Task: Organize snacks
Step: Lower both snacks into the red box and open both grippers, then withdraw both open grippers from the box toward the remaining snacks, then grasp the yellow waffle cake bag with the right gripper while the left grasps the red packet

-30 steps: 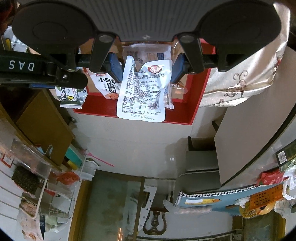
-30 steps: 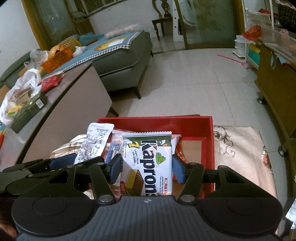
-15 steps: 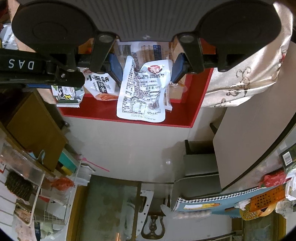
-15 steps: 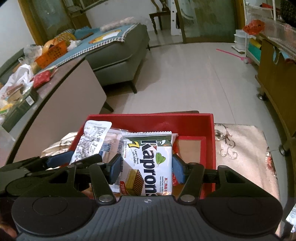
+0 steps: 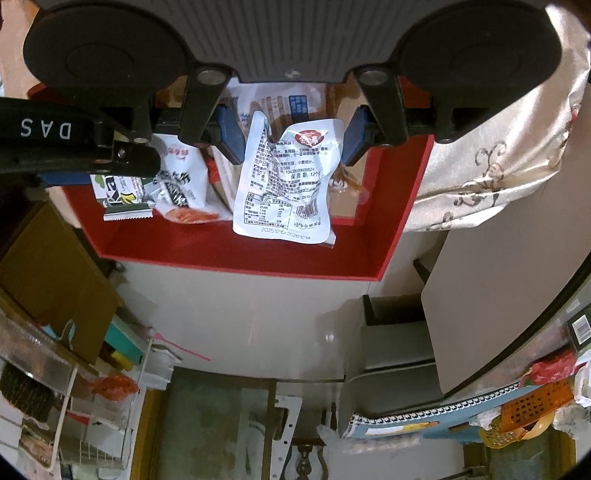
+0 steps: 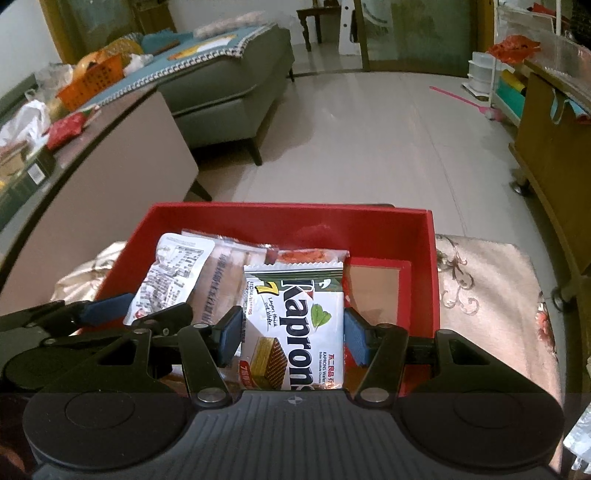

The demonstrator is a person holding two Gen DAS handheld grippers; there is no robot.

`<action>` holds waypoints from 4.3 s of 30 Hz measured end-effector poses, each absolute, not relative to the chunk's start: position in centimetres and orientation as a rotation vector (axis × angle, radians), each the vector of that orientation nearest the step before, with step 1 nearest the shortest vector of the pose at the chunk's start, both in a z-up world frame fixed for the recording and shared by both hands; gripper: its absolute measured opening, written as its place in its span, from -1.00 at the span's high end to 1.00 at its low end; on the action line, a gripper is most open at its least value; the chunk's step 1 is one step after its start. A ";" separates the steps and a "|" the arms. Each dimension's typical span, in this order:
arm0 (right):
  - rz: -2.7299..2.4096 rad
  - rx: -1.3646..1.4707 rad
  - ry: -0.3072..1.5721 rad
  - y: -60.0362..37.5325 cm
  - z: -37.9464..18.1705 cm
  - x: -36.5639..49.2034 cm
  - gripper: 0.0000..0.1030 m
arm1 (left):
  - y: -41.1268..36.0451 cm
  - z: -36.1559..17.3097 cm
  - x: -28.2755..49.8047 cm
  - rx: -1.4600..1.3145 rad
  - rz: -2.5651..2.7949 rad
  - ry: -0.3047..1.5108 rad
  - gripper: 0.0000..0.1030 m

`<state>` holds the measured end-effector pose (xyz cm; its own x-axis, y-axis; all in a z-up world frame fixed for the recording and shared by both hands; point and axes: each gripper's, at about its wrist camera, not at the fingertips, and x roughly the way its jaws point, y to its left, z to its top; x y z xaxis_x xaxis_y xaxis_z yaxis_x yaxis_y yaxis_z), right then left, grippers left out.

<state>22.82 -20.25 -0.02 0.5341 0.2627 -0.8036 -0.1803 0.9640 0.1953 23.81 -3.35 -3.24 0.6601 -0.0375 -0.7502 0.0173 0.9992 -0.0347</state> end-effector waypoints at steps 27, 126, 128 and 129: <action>0.262 -0.040 1.110 -19.0 -2.8 21.5 -0.56 | -2.4 -3.8 20.7 -0.018 -0.013 0.940 -0.11; 0.390 0.114 1.020 -30.1 3.9 6.5 -0.62 | -1.6 -4.8 -0.4 -0.545 -0.064 1.221 -0.18; 0.391 0.123 1.013 -30.4 4.0 6.6 -0.63 | -2.2 -5.7 -2.0 -0.550 -0.074 1.246 -0.19; 0.390 0.127 1.010 -30.6 4.2 6.5 -0.63 | -2.5 -6.5 -2.3 -0.558 -0.068 1.275 -0.19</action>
<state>6.50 -30.63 4.22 0.4694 0.3755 -0.7992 -0.2590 0.9238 0.2820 -2.33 -2.50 -6.50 0.3086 -0.3496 -0.8846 -0.2538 0.8660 -0.4308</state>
